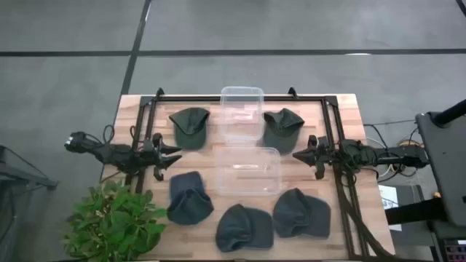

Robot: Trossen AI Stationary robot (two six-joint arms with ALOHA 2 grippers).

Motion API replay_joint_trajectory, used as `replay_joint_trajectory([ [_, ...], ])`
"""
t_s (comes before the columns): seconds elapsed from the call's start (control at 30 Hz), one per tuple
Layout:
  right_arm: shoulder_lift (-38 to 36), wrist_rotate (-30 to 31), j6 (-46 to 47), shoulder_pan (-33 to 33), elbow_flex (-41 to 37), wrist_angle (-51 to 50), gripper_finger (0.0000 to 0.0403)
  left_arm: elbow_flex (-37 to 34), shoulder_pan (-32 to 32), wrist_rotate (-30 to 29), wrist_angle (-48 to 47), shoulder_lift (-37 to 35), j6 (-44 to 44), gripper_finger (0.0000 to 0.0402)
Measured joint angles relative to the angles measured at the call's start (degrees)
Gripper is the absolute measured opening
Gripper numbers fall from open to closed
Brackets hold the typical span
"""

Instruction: Pick & Place hat

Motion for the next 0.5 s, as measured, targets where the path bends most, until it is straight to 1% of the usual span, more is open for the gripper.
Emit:
replay_joint_trajectory([
  [0.3, 0.0, 0.0, 0.4, 0.0, 0.0, 0.4, 0.0009, 0.0, 0.0, 0.0, 0.0, 0.0, 0.0, 0.0139],
  [0.43, 0.0, 0.0, 5.9, 0.0, 0.0, 2.1, 0.0009, -0.1, 0.0, 0.0, 0.9, 0.0, -0.3, 0.0139],
  [0.5, 0.0, 1.6, 7.4, 0.0, 0.0, 2.1, 0.0009, -0.1, 0.0, 0.0, 1.4, 0.0, -1.4, 0.0139],
])
